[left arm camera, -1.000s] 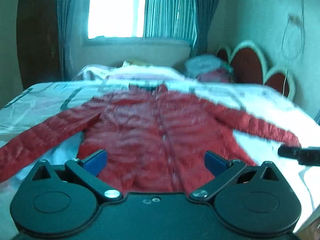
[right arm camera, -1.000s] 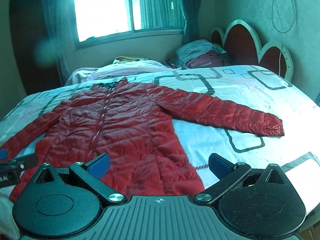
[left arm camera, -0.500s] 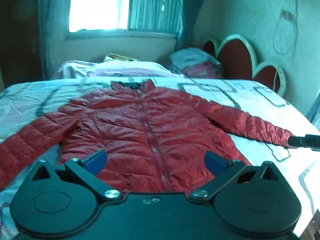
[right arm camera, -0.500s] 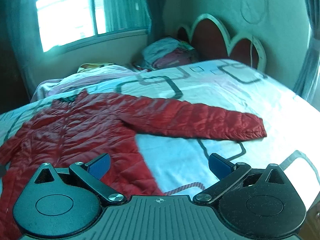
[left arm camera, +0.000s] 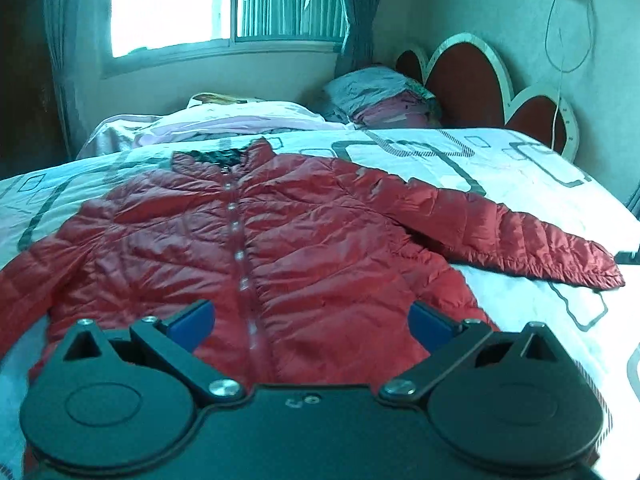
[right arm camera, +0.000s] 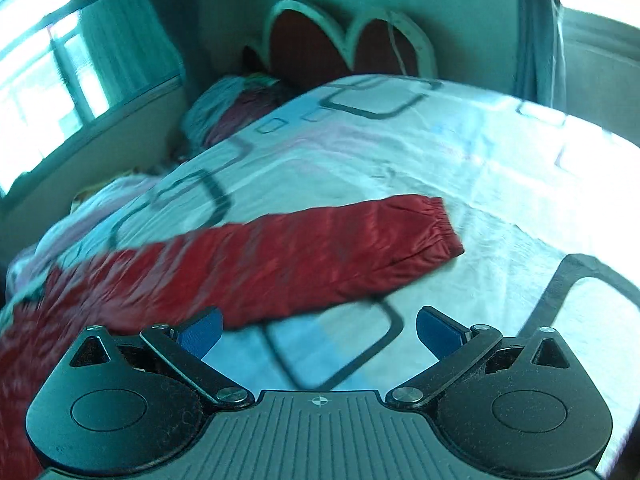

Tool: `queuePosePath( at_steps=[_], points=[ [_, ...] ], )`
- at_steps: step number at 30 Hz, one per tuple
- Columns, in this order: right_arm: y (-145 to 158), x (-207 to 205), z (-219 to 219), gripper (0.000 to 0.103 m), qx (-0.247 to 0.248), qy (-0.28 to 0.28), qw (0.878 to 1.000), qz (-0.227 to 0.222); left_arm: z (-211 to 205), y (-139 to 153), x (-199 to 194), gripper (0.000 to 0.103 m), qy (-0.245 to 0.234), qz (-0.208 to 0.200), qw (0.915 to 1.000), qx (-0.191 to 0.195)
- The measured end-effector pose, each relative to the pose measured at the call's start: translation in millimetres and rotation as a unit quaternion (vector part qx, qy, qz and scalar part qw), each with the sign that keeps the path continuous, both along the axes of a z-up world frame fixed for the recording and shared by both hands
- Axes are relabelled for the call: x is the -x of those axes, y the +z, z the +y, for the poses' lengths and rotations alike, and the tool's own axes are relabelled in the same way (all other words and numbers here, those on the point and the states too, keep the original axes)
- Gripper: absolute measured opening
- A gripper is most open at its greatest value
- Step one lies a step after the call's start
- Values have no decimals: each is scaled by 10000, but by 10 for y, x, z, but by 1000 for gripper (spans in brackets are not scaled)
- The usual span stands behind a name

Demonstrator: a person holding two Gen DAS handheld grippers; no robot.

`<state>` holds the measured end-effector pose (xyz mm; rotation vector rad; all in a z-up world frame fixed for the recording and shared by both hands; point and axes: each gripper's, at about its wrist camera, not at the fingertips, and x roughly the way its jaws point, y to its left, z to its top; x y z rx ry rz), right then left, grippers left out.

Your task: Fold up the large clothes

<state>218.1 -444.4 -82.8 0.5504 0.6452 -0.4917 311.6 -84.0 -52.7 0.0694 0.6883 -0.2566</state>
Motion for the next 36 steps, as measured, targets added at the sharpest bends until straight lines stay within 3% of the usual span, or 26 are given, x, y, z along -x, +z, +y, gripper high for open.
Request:
queuePosePath(
  at_steps=[1, 2, 10, 17, 18, 21, 25, 28, 31, 36],
  points=[
    [-68, -40, -87, 58, -101, -71, 9999, 66, -68, -7, -49, 103, 0, 18, 10000, -1],
    [-153, -69, -199, 51, -280, -167, 9994, 83, -146, -13, -105, 103, 2, 37, 10000, 0],
    [-597, -100, -731, 51, -1365, -651, 9883, -186, -550, -92, -413, 103, 30, 176, 9998, -1],
    [-601, -130, -887, 49, -1326, -914, 9851, -597, -602, -81, -575, 103, 274, 217, 9993, -96],
    [-577, -156, -883, 32, -1212, -931, 9865, -581, -594, -80, -602, 103, 331, 225, 9991, -163],
    [-483, -285, -817, 13, -834, -806, 9913, -614, -481, -106, -656, 103, 570, 331, 9972, -353],
    [-178, -551, -466, 7, -55, -63, 9971, -761, -178, -130, -678, 103, 955, 413, 9938, -402],
    [33, -816, -3, 7, 341, 736, 9929, -871, 136, -135, -715, 103, 1282, 471, 9900, -364],
    [182, -1049, 576, 7, 532, 1543, 9821, -940, 470, -120, -711, 101, 1448, 453, 9883, -160],
    [289, -1358, 1649, 7, 750, 2770, 9537, -899, 966, -141, -735, 81, 1475, 549, 9872, 274]
  ],
)
